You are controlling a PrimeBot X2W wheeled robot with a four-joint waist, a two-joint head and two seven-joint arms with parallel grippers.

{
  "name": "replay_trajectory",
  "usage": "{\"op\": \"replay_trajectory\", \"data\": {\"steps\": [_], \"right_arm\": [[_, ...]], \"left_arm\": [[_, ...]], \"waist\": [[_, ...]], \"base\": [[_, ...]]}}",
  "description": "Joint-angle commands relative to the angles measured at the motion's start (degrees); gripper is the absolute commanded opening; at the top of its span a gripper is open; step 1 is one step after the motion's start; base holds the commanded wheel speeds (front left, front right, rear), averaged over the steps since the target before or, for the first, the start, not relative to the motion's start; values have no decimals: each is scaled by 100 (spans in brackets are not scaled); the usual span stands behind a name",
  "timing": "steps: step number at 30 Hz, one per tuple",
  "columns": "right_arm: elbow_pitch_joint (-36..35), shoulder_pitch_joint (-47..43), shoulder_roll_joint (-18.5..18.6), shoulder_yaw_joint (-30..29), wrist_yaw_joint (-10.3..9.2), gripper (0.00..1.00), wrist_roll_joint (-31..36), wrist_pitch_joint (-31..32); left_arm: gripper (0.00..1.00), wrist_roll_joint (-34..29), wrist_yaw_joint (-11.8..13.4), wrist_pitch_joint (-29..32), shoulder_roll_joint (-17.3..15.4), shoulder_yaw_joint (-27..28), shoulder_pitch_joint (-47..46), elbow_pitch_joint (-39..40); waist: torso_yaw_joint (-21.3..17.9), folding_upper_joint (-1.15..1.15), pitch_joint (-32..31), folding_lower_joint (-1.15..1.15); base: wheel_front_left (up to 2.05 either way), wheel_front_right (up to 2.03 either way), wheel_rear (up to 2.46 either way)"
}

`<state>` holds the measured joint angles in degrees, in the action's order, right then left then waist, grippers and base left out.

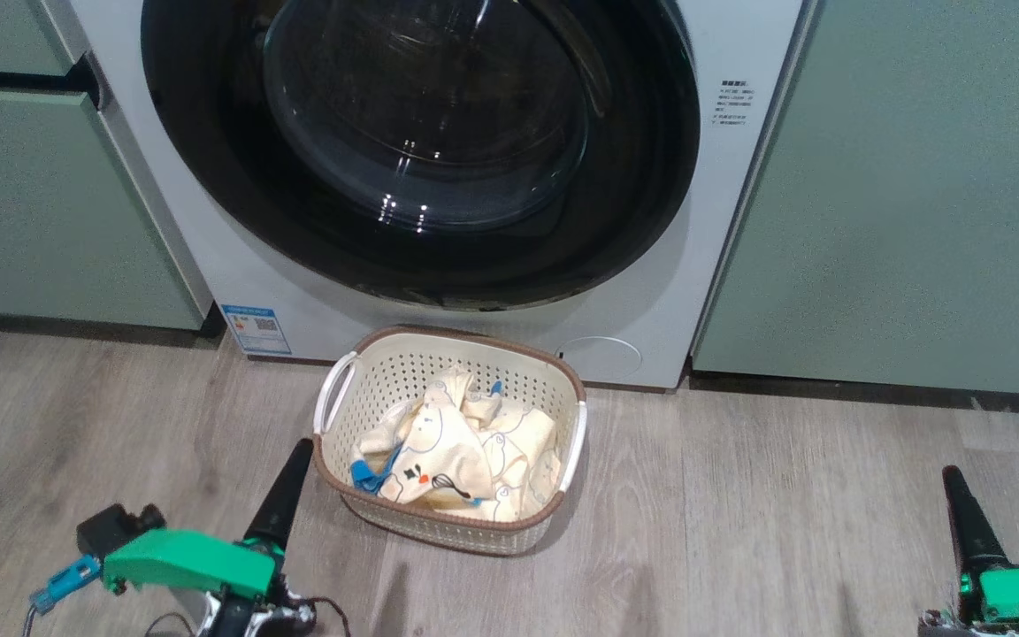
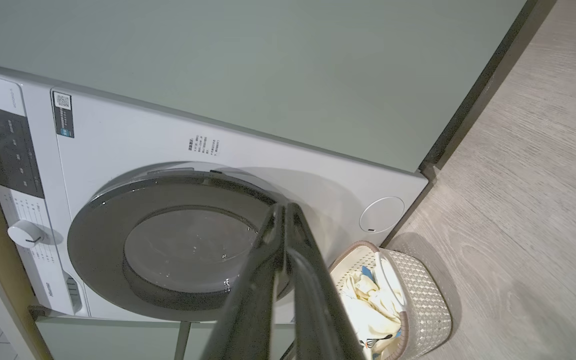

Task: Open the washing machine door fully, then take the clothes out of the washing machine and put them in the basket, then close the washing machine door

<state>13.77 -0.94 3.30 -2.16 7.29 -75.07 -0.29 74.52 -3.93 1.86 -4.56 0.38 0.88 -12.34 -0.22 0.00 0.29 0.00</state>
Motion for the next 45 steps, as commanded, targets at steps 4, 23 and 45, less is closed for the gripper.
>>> {"op": "replay_trajectory", "data": {"steps": [4, 23, 45], "right_arm": [[-144, 372, 125, -1, 16, 0, -368, 97], [-20, 628, 115, -177, 19, 0, -1576, 422], [15, 697, 84, -262, 20, 0, -1855, 538]], "left_arm": [[0, 363, -93, 75, -14, 253, -381, 96], [0, 1568, -302, 295, 52, 431, -630, -112], [0, 1857, -356, 374, 88, 504, -697, -167]], "waist": [[4, 0, -2, 0], [18, 0, -9, 0], [22, 0, -11, 0]], "base": [[0, 0, 0], [0, 0, 0], [0, 0, 0]]}}
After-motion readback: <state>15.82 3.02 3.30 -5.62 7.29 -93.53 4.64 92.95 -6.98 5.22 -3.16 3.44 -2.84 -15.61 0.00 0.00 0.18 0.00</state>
